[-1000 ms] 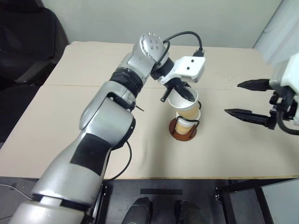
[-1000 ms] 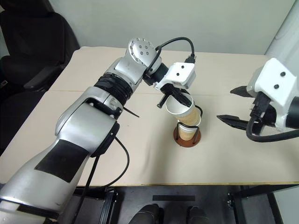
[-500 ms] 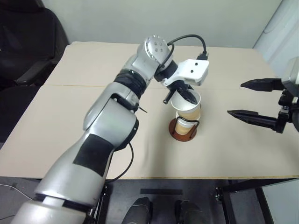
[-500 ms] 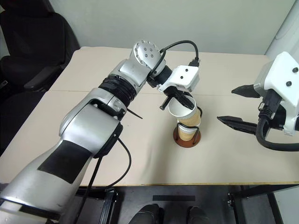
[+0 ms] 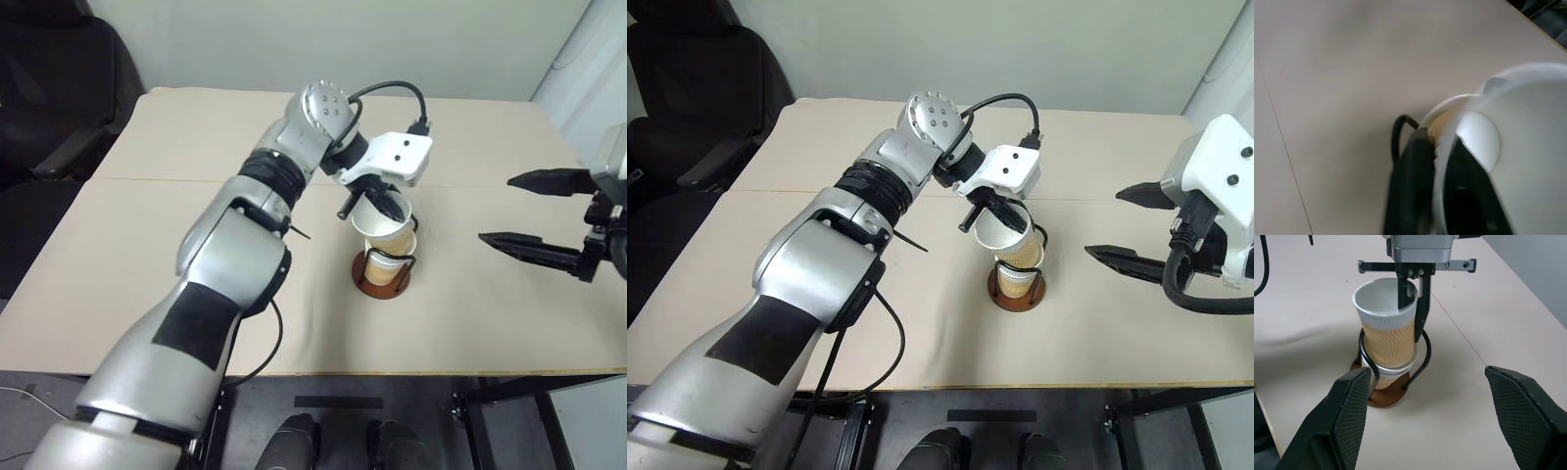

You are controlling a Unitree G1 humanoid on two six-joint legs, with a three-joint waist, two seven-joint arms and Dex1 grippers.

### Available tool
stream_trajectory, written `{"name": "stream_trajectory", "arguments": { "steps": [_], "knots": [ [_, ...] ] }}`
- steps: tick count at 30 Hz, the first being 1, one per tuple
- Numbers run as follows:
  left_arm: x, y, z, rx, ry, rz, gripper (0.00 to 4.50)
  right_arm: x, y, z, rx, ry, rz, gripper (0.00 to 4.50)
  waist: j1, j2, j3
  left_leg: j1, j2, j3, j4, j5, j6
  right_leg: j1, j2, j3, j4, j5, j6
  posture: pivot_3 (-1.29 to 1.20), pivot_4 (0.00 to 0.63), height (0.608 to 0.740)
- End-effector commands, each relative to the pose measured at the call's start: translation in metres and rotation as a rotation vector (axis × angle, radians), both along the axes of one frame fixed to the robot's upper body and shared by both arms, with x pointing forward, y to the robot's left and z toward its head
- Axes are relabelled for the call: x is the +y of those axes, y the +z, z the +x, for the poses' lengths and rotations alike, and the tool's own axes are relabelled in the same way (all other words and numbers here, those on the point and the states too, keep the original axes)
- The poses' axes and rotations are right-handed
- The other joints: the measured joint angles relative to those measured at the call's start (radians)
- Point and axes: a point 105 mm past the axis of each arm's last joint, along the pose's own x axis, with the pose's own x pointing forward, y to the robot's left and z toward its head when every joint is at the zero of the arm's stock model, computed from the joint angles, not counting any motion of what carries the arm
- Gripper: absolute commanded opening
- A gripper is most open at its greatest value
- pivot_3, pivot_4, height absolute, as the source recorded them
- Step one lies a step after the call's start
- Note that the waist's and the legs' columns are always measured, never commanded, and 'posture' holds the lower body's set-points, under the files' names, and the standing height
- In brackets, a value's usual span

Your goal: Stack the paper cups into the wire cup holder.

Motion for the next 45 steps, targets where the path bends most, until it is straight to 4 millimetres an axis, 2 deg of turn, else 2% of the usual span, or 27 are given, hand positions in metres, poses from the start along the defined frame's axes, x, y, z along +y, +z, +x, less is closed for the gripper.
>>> {"name": "stream_trajectory", "arguments": {
  "steps": [1, 9, 14, 17, 23, 26, 27, 31, 36, 39, 42, 45],
  "knots": [
    [-0.006, 0.011, -0.003, -0.017, -0.022, -0.041, 1.66, -0.002, 0.011, -0.002, -0.062, -0.013, -0.012, 3.78, 0.0, 0.0, 0.0, 0.0, 0.0, 0.0, 0.0, 0.0, 0.0, 0.0, 0.0, 0.0, 0.0, 0.0, 0.0, 0.0, 0.15, 0.74],
    [-0.006, 0.014, -0.004, -0.019, -0.025, -0.054, 4.42, -0.003, 0.009, -0.001, -0.054, -0.02, -0.018, 3.78, 0.0, 0.0, 0.0, 0.0, 0.0, 0.0, 0.0, 0.0, 0.0, 0.0, 0.0, 0.0, 0.0, 0.0, 0.0, 0.0, 0.15, 0.74],
    [0.0, 0.033, 0.003, -0.007, 0.041, -0.183, 4.48, -0.004, 0.01, 0.003, -0.057, -0.021, -0.019, 3.78, 0.0, 0.0, 0.0, 0.0, 0.0, 0.001, 0.0, 0.0, 0.0, -0.001, 0.0, 0.001, 0.001, 0.0, 0.0, 0.0, 0.15, 0.74],
    [0.012, 0.048, 0.011, 0.02, 0.12, -0.309, 4.48, -0.005, 0.008, 0.006, -0.058, -0.022, -0.011, 3.78, -0.002, 0.0, 0.0, 0.0, 0.0, 0.001, 0.0, 0.0, 0.0, -0.002, 0.0, 0.001, 0.002, 0.0, 0.0, 0.0, 0.15, 0.74],
    [0.077, 0.077, 0.042, -0.008, 0.393, -0.571, 4.48, -0.009, -0.004, 0.02, -0.039, -0.043, 0.033, 3.78, -0.013, 0.0, 0.0, 0.001, 0.0, 0.003, 0.0, 0.0, 0.0, -0.004, 0.001, 0.004, 0.005, -0.001, 0.001, 0.0, 0.15, 0.74],
    [0.117, 0.078, 0.057, -0.034, 0.563, -0.673, 4.48, -0.015, -0.011, 0.033, -0.031, -0.077, 0.067, 3.78, -0.015, 0.0, 0.0, 0.001, 0.0, 0.004, 0.001, 0.0, 0.001, -0.004, 0.001, 0.006, 0.006, -0.001, 0.002, 0.0, 0.15, 0.74],
    [0.124, 0.077, 0.06, -0.039, 0.597, -0.693, 4.48, -0.017, -0.012, 0.036, -0.031, -0.088, 0.075, 3.78, -0.015, 0.0, 0.0, 0.002, 0.0, 0.003, 0.001, 0.0, 0.001, -0.004, 0.001, 0.006, 0.007, -0.001, 0.002, 0.0, 0.15, 0.74],
    [0.179, 0.065, 0.076, -0.069, 0.83, -0.828, 4.48, -0.035, -0.019, 0.057, -0.029, -0.169, 0.155, 3.78, -0.015, 0.0, -0.001, 0.001, -0.001, 0.003, 0.005, 0.0, 0.001, -0.004, 0.001, 0.007, 0.01, -0.001, 0.002, 0.0, 0.15, 0.74],
    [0.246, 0.054, 0.089, -0.124, 1.164, -1.056, 4.48, -0.077, -0.029, 0.089, -0.076, -0.359, 0.248, 3.78, -0.018, -0.001, -0.001, 0.002, -0.001, 0.005, 0.008, 0.0, 0.002, -0.005, 0.003, 0.009, 0.012, -0.001, 0.002, 0.0, 0.15, 0.74],
    [0.286, 0.04, 0.089, -0.146, 1.349, -1.154, 4.48, -0.092, -0.044, 0.101, -0.084, -0.443, 0.288, 3.78, -0.021, -0.001, -0.001, 0.002, -0.001, 0.005, 0.008, 0.0, 0.002, -0.005, 0.004, 0.009, 0.013, -0.001, 0.002, 0.0, 0.15, 0.74],
    [0.317, 0.021, 0.084, -0.195, 1.477, -1.157, 4.48, -0.108, -0.061, 0.109, -0.083, -0.537, 0.32, 3.78, -0.024, 0.0, -0.001, 0.003, -0.001, 0.006, 0.008, 0.0, 0.002, -0.005, 0.005, 0.01, 0.013, -0.001, 0.001, 0.0, 0.15, 0.74],
    [0.345, 0.007, 0.077, -0.235, 1.59, -1.186, 4.48, -0.142, -0.077, 0.116, -0.112, -0.706, 0.354, 3.78, -0.023, 0.0, -0.001, 0.004, -0.001, 0.006, 0.008, 0.0, 0.002, -0.005, 0.004, 0.01, 0.014, -0.001, 0.001, 0.0, 0.15, 0.74]
  ]
}}
